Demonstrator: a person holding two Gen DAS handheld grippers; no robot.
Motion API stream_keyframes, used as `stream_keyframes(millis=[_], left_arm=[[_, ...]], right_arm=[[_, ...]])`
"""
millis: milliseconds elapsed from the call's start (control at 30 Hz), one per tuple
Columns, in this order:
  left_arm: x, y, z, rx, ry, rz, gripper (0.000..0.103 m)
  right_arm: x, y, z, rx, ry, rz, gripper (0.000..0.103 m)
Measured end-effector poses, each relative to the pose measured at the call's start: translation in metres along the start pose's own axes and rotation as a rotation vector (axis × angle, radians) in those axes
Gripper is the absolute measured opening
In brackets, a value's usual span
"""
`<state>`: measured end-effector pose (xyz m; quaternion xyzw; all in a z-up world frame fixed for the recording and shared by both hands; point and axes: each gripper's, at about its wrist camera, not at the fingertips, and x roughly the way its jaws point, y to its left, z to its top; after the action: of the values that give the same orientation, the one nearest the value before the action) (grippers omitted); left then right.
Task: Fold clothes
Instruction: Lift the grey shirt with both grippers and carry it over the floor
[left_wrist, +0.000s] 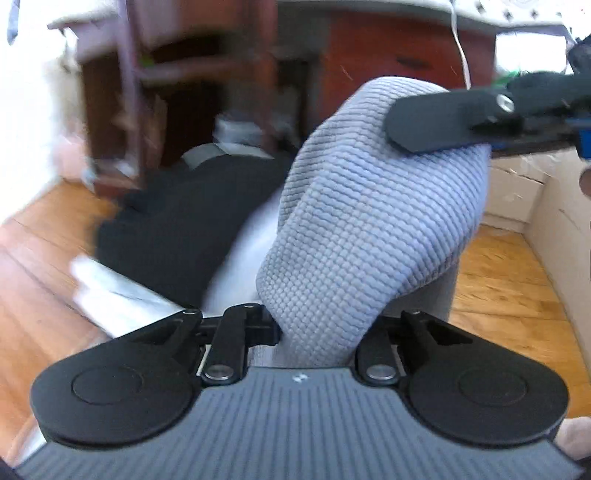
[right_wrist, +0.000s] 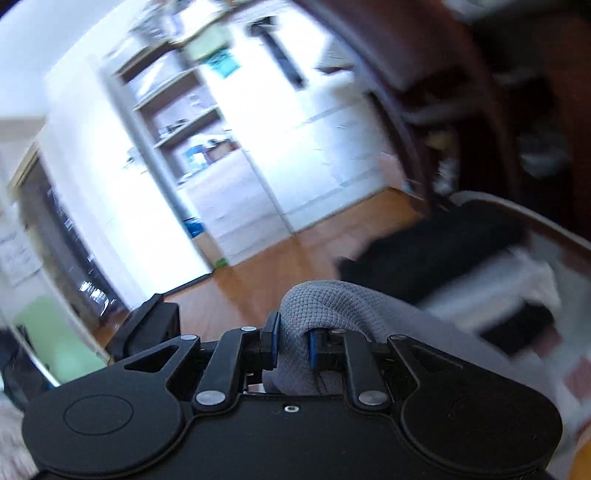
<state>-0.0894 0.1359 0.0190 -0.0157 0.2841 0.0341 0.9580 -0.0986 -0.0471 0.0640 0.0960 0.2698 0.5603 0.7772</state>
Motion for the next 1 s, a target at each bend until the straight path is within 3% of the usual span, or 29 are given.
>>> stream_keyframes(millis=[267, 433, 567, 700, 767, 800, 867, 967, 1000], left_arm=[[-0.106, 0.097, 0.003, -0.025, -0.104, 0.301, 0.019], [-0.176, 0.16, -0.009, -0.045, -0.189, 0.51, 0.019], [-0.209, 0.199, -0.009, -0.067, -0.265, 0.682, 0.019], [-0.232, 0.251, -0.021, -0.217, -0.337, 0.759, 0.019], [-0.238, 0.279, -0.042, -0.309, -0.339, 0.749, 0.023], [-0.226, 0.298, -0.054, -0.344, -0.281, 0.738, 0.027], [-0.194, 0.33, -0.086, -0.426, -0.123, 0.742, 0.075], [-0.142, 0.382, -0.164, -0.579, 0.213, 0.755, 0.075], [-0.13, 0.399, -0.188, -0.655, 0.264, 0.738, 0.075]], right_arm=[[0.092, 0.11, 0.062, -0.226, 0.086, 0.114, 0.018], [0.158, 0.176, 0.082, -0.346, 0.15, 0.185, 0.018], [0.201, 0.228, 0.091, -0.42, 0.168, 0.262, 0.018], [0.245, 0.259, 0.1, -0.403, 0.184, 0.331, 0.019], [0.275, 0.259, 0.099, -0.358, 0.235, 0.329, 0.029], [0.293, 0.255, 0.095, -0.336, 0.275, 0.314, 0.034], [0.328, 0.239, 0.072, -0.337, 0.381, 0.228, 0.055], [0.368, 0.2, 0.016, -0.431, 0.464, 0.027, 0.059], [0.382, 0.186, -0.004, -0.453, 0.505, -0.026, 0.059]])
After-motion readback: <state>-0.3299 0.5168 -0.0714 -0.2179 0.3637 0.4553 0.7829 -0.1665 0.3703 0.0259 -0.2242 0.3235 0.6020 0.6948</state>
